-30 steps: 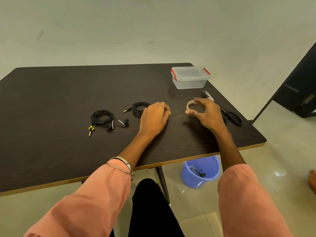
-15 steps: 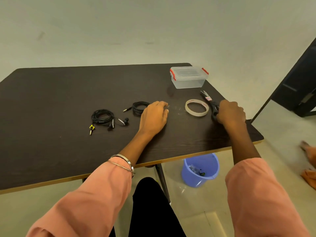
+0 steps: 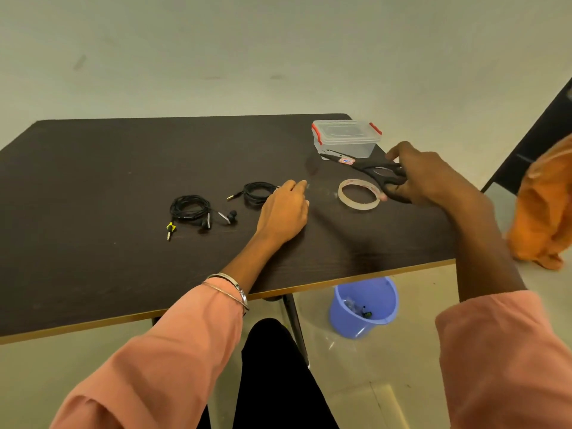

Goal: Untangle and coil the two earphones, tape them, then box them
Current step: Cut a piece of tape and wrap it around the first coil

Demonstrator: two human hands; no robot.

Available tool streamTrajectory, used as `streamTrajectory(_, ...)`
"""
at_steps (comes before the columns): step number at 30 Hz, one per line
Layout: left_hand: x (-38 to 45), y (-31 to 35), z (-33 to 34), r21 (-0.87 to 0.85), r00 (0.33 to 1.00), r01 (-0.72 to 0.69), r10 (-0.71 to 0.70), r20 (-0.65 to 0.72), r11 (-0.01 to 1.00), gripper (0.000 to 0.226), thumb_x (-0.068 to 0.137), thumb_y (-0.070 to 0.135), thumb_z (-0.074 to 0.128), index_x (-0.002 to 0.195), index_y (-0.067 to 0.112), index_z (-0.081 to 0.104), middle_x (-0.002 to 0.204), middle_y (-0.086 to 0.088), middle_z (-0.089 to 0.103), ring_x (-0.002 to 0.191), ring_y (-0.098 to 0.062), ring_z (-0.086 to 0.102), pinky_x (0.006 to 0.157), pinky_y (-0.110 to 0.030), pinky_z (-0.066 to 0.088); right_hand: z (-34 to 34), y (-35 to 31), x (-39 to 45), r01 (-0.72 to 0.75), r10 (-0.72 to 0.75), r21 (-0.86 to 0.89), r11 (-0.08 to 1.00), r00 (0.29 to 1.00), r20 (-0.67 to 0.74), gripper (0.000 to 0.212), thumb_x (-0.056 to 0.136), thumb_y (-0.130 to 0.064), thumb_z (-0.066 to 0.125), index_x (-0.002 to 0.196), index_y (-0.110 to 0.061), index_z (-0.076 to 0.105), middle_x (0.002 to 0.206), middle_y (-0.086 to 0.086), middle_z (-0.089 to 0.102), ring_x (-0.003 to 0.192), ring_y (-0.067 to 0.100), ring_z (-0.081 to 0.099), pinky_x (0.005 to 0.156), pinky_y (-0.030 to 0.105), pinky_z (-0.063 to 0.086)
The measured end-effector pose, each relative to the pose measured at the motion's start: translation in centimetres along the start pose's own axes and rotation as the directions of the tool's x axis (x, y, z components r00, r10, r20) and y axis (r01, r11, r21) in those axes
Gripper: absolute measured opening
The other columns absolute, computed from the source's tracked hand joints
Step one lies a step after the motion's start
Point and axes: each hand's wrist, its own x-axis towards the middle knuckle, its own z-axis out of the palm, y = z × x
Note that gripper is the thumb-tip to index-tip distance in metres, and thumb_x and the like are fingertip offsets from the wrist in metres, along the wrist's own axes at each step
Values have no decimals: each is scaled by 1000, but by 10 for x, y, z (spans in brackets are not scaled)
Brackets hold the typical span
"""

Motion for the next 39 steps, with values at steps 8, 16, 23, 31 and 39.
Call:
streamTrajectory(8, 0, 1, 1, 55, 999, 5, -7, 32, 998, 47, 96, 21, 48, 142, 9, 41, 123, -9, 57, 107, -28, 58, 88, -39, 49, -16, 1, -16, 84, -53, -250, 965, 990, 129, 86, 60, -44, 86, 125, -24, 34, 107, 14, 51, 110, 35, 39, 84, 42, 35)
streamTrajectory(16, -3, 2, 1, 77, 1000, -23, 22, 9, 997, 48, 96, 19, 48, 142, 9, 41, 127, -9, 57, 109, -28, 58, 88, -39, 48, -11, -24, -17, 172, -129, -415, 893, 983, 130, 72, 60, -44, 87, 112, -13, 46, 93, 10, 49, 104, 30, 43, 82, 37, 33)
streamTrajectory(23, -3, 3, 1, 84, 999, -34, 35, -7, 996, 48, 97, 19, 48, 143, 9, 40, 128, -9, 56, 108, -26, 57, 84, -35, 46, -10, -32, -9, 211, -185, -435, 875, 977, 101, 60, 69, -36, 84, 112, -12, 49, 89, 8, 46, 105, 32, 45, 86, 39, 39)
streamTrajectory(31, -3, 3, -1, 72, 999, -42, 44, -19, 997, 48, 97, 18, 48, 143, 8, 41, 126, -9, 57, 106, -26, 58, 83, -36, 48, -14, -43, -8, 239, -247, -535, 810, 967, 58, 45, 78, -28, 76, 111, -10, 52, 107, 15, 61, 102, 32, 54, 90, 38, 34)
streamTrajectory(39, -3, 4, -1, 76, 997, -62, 65, -33, 995, 47, 97, 19, 48, 142, 10, 41, 125, -8, 57, 105, -24, 58, 80, -32, 47, -14, -48, -10, 195, -238, -589, 785, 971, 5, 36, 79, -17, 74, 109, -8, 58, 106, 17, 59, 94, 36, 59, 70, 33, 42)
